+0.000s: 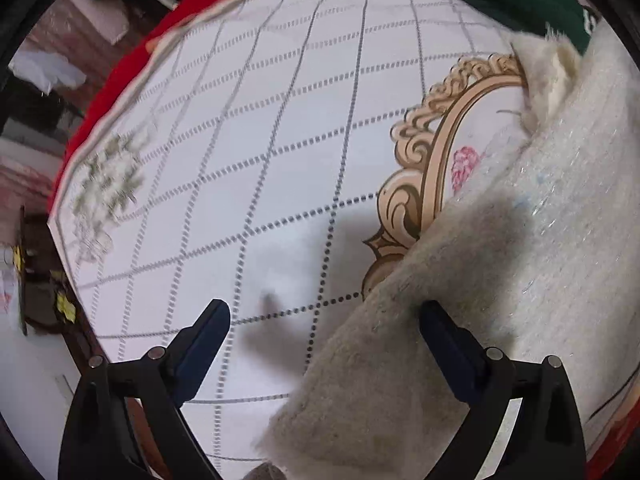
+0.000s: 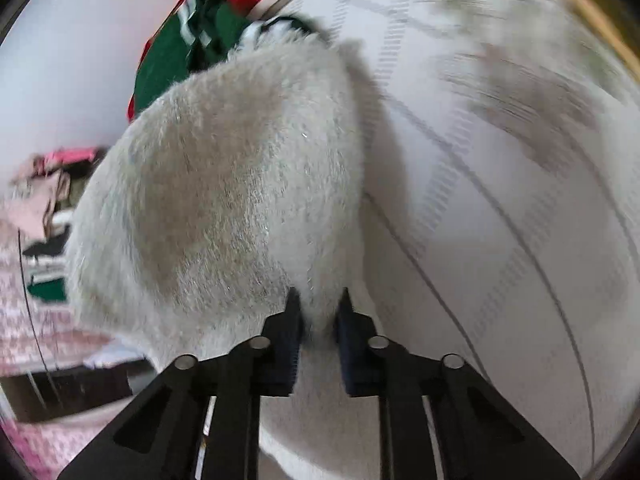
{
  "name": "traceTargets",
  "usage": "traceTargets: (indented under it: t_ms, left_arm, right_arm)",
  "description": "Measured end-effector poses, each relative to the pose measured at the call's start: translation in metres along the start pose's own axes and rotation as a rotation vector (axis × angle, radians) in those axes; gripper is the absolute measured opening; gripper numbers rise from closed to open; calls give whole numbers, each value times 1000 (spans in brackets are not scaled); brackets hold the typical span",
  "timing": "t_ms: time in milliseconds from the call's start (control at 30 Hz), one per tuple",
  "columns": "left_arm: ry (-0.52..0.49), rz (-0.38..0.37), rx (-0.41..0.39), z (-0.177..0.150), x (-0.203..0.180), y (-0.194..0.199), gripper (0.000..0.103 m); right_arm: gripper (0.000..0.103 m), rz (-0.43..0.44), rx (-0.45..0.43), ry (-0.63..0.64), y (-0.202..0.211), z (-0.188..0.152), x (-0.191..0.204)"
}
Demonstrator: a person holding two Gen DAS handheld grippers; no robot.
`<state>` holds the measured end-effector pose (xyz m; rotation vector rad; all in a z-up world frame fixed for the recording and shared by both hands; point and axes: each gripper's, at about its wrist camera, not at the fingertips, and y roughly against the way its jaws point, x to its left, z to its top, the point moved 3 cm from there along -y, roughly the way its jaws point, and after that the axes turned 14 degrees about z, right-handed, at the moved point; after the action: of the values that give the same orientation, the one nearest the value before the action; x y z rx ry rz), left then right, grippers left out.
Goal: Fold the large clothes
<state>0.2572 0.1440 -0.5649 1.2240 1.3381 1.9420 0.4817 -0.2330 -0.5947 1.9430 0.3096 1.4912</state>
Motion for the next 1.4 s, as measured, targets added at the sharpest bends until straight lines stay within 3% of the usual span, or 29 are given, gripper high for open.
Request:
traceTargets:
  t_ms: [133, 233, 300, 400, 433, 467, 500, 567, 733, 767, 800, 867, 1100, 1267, 1400]
  left_arm:
    - [-39, -18, -40, 1, 8, 26, 98]
    - [-89, -4, -59, -9, 9, 37, 98]
    - [-102, -3, -64, -18, 6, 39, 98]
    - [-86, -18, -62, -23, 5, 36, 98]
    - [-80, -14, -63, -23, 2, 34, 98]
    - [-74, -15, -61, -23, -2, 32, 98]
    - [-63, -19, -63, -24, -6, 34, 98]
    - [-25, -19, -78, -21, -13, 35, 98]
    - [35, -9, -87, -6, -34, 30, 98]
    - [36, -4, -90, -3, -39, 29, 98]
    - [36, 3, -98, 1, -44, 29, 98]
    - [32, 14, -109, 4, -50, 30, 98]
    - [-14, 24, -135, 0, -61, 56, 98]
    - [-80, -68, -118, -21, -82, 87, 98]
    - [-143, -149, -93, -41, -114, 107, 98]
  right_arm:
    - [5, -52, -22, -108, 46, -56, -30]
    - [5, -107, 64, -132, 63, -97, -57]
    - [5, -40, 97, -127, 69, -108, -64]
    - [9, 17, 70, -73, 82, -91, -67]
    - [15, 50, 42, -49, 84, -79, -67]
    - [37, 70, 20, -27, 85, -70, -68]
    - [68, 89, 4, 4, 80, -52, -68]
    - [88, 115, -2, 39, 68, -30, -75]
    - [87, 195, 106, 77, 13, 25, -76]
    - [72, 175, 91, 108, 8, 27, -70]
    - [49, 141, 81, 133, 4, 30, -63]
    - [42, 96, 43, 133, 11, 26, -59]
    - [34, 54, -79, -42, 69, -30, -70]
    - [33, -116, -23, -96, 121, -120, -105]
    - [36, -224, 35, -99, 140, -152, -129]
